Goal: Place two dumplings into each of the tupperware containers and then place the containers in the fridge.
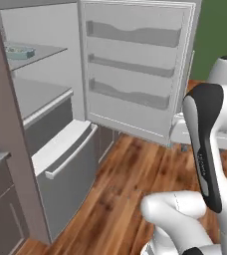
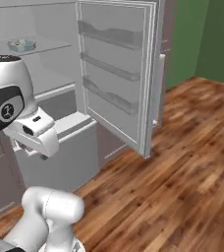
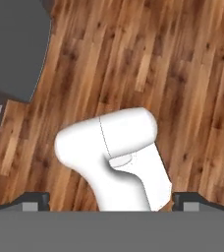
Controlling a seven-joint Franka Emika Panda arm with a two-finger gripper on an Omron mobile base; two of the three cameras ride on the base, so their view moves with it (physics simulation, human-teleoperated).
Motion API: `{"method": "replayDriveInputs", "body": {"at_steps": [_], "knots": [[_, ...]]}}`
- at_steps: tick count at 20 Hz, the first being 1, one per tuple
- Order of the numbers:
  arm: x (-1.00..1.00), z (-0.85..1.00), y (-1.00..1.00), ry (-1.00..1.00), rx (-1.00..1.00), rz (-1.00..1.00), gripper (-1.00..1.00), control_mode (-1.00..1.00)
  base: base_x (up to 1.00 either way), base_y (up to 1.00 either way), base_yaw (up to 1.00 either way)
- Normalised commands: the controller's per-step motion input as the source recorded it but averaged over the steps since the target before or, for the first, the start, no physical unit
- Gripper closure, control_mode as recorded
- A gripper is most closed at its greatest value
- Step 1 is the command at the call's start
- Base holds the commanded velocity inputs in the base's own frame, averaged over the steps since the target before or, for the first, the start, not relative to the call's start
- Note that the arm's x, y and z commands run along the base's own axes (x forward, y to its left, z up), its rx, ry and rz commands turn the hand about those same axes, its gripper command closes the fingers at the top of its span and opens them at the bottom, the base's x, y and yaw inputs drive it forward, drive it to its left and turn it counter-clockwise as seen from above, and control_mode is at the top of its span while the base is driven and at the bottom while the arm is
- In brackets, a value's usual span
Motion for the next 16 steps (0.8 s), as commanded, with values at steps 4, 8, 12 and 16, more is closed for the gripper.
{"method": "replayDriveInputs", "body": {"at_steps": [4,8,12,16], "knots": [[0.0,0.0,0.0,0.0,0.0,0.0,-1.0,1.0,-0.6,-1.0,-0.34],[0.0,0.0,0.0,0.0,0.0,0.0,-1.0,1.0,-0.13,-0.88,-0.57],[0.0,0.0,0.0,0.0,0.0,0.0,-1.0,1.0,0.0,-0.71,-0.69],[0.0,0.0,0.0,0.0,0.0,0.0,-1.0,1.0,0.74,-0.59,-0.24]]}}
